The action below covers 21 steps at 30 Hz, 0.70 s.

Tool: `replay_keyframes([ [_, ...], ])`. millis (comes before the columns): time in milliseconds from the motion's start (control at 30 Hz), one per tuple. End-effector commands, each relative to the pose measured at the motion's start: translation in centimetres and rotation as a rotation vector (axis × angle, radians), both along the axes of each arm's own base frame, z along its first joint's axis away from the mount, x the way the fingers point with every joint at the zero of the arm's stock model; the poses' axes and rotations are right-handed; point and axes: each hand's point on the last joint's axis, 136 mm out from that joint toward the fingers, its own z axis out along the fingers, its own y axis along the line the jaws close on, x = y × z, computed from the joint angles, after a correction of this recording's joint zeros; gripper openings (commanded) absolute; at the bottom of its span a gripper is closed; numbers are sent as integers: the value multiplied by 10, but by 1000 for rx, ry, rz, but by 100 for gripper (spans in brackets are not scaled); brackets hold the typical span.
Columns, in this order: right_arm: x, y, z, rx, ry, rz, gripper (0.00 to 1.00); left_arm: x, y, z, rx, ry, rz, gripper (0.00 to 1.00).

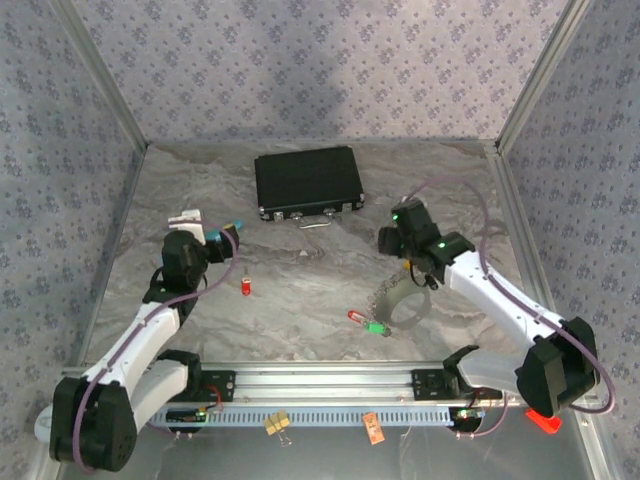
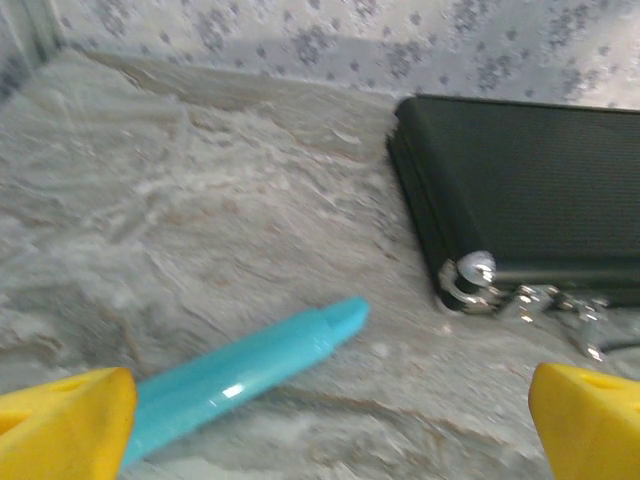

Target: Put the keys on the keyring

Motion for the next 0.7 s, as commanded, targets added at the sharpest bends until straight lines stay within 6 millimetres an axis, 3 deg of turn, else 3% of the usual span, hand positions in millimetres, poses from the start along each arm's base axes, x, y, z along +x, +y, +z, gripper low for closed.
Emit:
replay_keyframes([
  [0,-49,0,-32,-67,256,-7,59,-15,-20,-6,-120,75,-45,99],
  [167,-68,25,-43,-219,377,127,50,-36,-53,-26,-221,137,-89,97],
  [267,-79,35,-58,-249,440,159,39,-50,-69,-34,-263,157,-99,97],
  [400,-90,42,-75,-272,480,165,38,-63,-89,-37,-281,150,-122,97],
  [533,-85,41,-85,-284,478,104,37,-61,-96,-38,-253,138,-128,97],
  [667,-80,45,-97,-281,475,67,30,-54,-104,-32,-224,136,-147,97],
])
